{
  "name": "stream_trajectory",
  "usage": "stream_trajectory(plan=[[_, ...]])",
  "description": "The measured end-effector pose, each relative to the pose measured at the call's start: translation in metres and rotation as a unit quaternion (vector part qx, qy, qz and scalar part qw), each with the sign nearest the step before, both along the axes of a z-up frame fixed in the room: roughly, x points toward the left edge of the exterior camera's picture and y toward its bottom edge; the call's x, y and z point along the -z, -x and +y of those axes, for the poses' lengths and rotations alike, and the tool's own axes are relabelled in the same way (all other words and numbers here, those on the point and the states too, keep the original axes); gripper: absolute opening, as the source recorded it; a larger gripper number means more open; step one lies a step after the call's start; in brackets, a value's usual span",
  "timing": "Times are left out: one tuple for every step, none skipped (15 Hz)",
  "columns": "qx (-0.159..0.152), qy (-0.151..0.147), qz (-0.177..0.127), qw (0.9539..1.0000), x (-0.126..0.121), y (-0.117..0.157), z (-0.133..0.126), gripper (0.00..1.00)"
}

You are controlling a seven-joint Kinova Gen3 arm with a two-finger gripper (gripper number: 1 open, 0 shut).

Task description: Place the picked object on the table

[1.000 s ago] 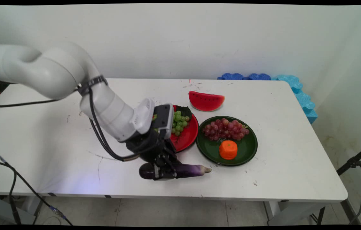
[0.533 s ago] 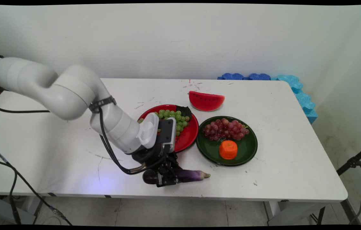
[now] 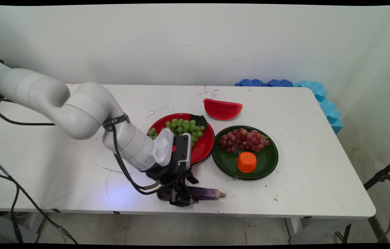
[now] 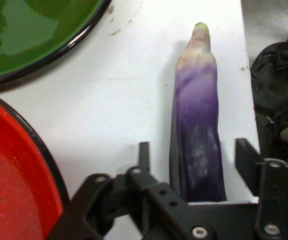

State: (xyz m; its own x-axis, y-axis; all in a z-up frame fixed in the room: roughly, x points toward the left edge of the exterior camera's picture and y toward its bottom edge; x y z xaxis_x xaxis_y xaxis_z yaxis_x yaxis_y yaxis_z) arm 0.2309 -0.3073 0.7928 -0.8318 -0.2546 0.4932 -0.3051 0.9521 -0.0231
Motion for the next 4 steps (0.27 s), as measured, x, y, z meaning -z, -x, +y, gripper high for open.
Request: stream_trajectory(plan=[[0.000,0.001,0.002,1.0000,0.0008,0.0003,0.0000,1.00],[-0.002,0.002,0.006,1.0000,-0.0003,0.0010,-0.0006,1.00],[-0.003,0.004,0.009,0.9999,-0.0027,0.0010,-0.0013,1.00],[-0.005,0.008,0.014,0.9999,-0.0076,0.0007,-0.0025,1.00]])
